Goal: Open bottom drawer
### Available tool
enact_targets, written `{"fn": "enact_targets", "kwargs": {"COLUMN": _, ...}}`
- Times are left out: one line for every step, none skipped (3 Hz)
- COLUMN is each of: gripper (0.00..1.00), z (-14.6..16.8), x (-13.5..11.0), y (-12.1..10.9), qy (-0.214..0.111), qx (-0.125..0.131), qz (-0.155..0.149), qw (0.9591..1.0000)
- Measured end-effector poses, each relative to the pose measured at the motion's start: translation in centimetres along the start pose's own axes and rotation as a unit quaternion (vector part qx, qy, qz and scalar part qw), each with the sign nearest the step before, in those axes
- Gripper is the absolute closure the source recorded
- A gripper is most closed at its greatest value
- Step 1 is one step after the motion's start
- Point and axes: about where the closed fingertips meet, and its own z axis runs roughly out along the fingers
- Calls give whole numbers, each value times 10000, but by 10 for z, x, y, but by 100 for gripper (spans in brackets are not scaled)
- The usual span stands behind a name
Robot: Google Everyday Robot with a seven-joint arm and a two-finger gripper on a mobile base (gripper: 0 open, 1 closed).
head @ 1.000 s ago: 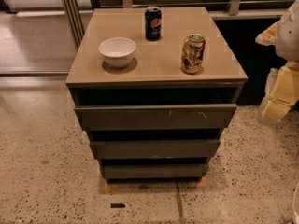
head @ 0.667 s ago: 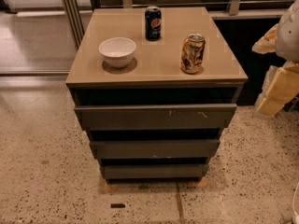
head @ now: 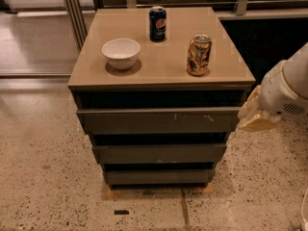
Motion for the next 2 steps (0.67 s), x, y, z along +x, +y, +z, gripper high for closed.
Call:
{"fn": "enact_targets", "kwargs": {"gripper": 89, "z": 83, "x": 26, "y": 21, "qy": -225, "qx": -394, "qz": 396, "qw": 9982}}
{"fn": "enact_targets", "kwargs": {"gripper": 100, "z": 91, "x": 28, "y": 22, "qy": -232, "qx": -409, "qz": 410, "qw": 9981}}
